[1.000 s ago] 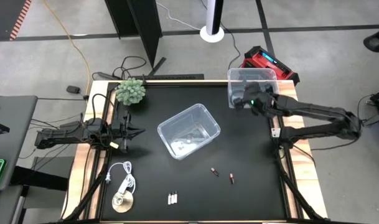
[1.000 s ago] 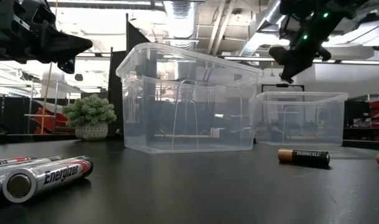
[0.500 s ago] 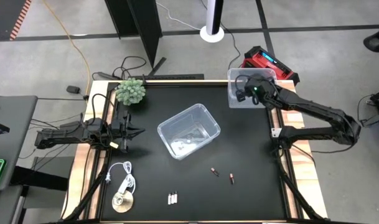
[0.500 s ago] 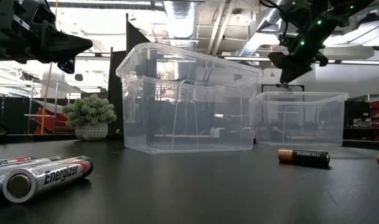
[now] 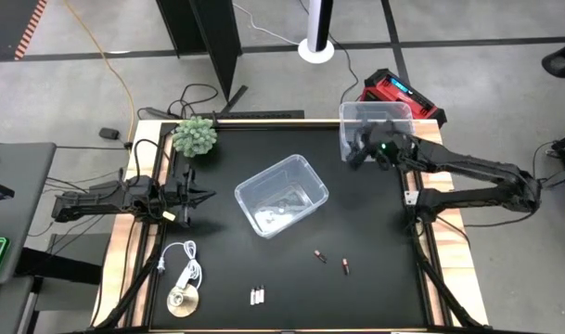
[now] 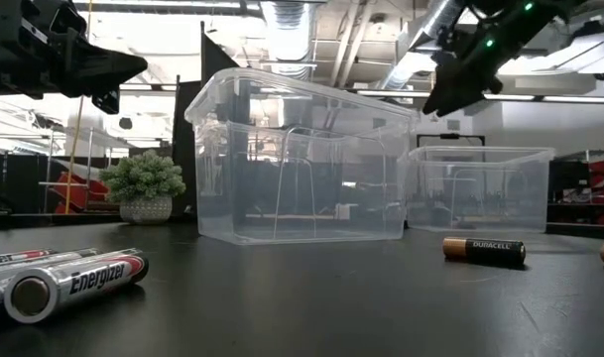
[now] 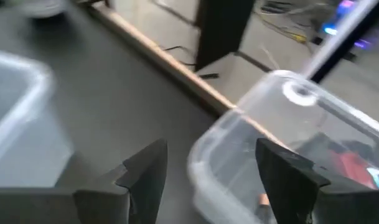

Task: Sort batteries
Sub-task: Put the right black battery into the top transparent bin

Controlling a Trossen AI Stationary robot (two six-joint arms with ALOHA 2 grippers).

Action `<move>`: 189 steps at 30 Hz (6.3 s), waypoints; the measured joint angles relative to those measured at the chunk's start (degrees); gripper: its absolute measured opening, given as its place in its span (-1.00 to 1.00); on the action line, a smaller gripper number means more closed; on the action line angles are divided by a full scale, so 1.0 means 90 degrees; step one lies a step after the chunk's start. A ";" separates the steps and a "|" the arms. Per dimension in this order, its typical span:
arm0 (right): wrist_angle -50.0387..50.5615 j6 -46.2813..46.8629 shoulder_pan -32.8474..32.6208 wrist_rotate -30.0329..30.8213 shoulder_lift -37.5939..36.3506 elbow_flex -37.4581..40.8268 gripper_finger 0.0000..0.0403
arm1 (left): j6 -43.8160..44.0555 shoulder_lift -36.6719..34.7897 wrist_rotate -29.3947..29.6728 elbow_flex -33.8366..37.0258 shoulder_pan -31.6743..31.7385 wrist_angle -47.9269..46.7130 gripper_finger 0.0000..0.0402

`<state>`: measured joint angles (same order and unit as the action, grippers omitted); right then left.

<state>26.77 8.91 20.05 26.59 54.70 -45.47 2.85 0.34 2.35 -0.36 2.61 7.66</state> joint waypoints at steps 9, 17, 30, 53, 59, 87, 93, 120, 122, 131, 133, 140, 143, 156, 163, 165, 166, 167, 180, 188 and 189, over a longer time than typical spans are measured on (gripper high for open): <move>0.0503 0.0572 -0.2720 -0.0306 -0.0009 0.0000 0.29 | 0.0000 0.0000 0.0000 -0.0001 0.0000 -0.0041 -0.98; 0.0768 0.2653 -0.4900 -0.0304 0.0575 0.0000 0.26 | -0.0002 0.0000 0.0083 -0.0001 0.0000 -0.0077 -0.98; 0.0780 0.6074 -0.6693 -0.0253 0.2348 0.0000 0.10 | 0.0100 0.0000 0.0174 0.0000 0.0000 -0.0099 -0.98; -0.0050 0.7752 -0.7054 -0.0753 0.4204 0.0000 0.10 | 0.0214 0.0002 0.0239 -0.0001 0.0000 0.0708 -0.43; -0.0071 0.7763 -0.7001 -0.0759 0.4359 -0.0022 0.10 | 0.0216 0.0031 0.0277 -0.0207 0.0000 0.0841 -0.31; 0.0426 0.7529 -0.6675 -0.0704 0.4330 -0.0006 -0.96 | -0.0757 0.3713 0.0136 -0.2580 0.0000 0.1099 -0.32; 0.0634 0.7285 -0.6646 -0.0001 0.4109 0.0046 -0.97 | -0.0916 0.4571 -0.0119 -0.2962 -0.0010 0.1103 -0.32; 0.0636 0.0853 -0.5372 -0.0774 0.3516 -0.0010 0.13 | -0.0847 0.5501 -0.0020 -0.3038 -0.0675 0.1290 -0.32; 0.0641 0.0458 -0.5198 -0.0859 0.3625 -0.0040 0.20 | -0.0841 0.5501 0.0004 -0.3038 -0.0720 0.1290 -0.32; 0.0497 -0.0760 -0.4343 -0.2001 0.4383 -0.0375 0.04 | -0.0802 0.5501 0.0007 -0.3038 -0.0765 0.1283 -0.32; 0.0571 -0.0911 -0.4235 -0.2182 0.4579 -0.0491 -0.02 | -0.0742 0.5500 0.0007 -0.3038 -0.0765 0.1261 -0.32; 0.0945 -0.1170 -0.4184 -0.2266 0.4969 -0.0915 -0.32 | -0.0670 0.5501 0.0005 -0.3038 -0.0765 0.1216 -0.32; 0.0955 -0.0976 -0.4189 -0.2266 0.4979 -0.0947 -0.51 | -0.0670 0.5501 0.0005 -0.3038 -0.0766 0.1212 -0.32; 0.0921 -0.0217 -0.4489 -0.2084 0.4983 -0.0952 -0.91 | -0.0670 0.5501 0.0002 -0.3038 -0.0765 0.1210 -0.32; 0.0884 0.0073 -0.4636 -0.2092 0.4707 -0.0920 -0.92 | -0.0627 0.5501 0.0002 -0.3038 -0.0765 0.1210 -0.32; 0.0866 0.0139 -0.4660 -0.2159 0.4565 -0.0916 -0.92 | -0.0623 0.5501 0.0002 -0.3038 -0.0765 0.1210 -0.32; 0.0859 0.0156 -0.4664 -0.2159 0.4475 -0.0918 -0.92 | -0.0617 0.5501 0.0002 -0.3038 -0.0765 0.1210 -0.32; 0.0862 0.0180 -0.4680 -0.2159 0.4384 -0.0918 -0.92 | -0.0599 0.5501 0.0002 -0.3038 -0.0765 0.1210 -0.32; 0.0517 0.0074 -0.4683 -0.1814 0.3020 -0.0928 -0.93 | -0.0578 0.5501 0.0000 -0.3038 -0.0765 0.1205 -0.32; -0.0210 -0.0502 -0.4661 -0.1755 0.2036 -0.0930 -0.93 | -0.0581 0.5501 0.0000 -0.3038 -0.0765 0.1203 -0.32; -0.0283 -0.0593 -0.4634 -0.1738 0.1938 -0.0930 -0.93 | -0.0578 0.5501 0.0000 -0.3038 -0.0765 0.1192 -0.32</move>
<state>24.22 3.57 -21.66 10.95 72.14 -53.84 -2.35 49.84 2.35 -27.70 -4.27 18.38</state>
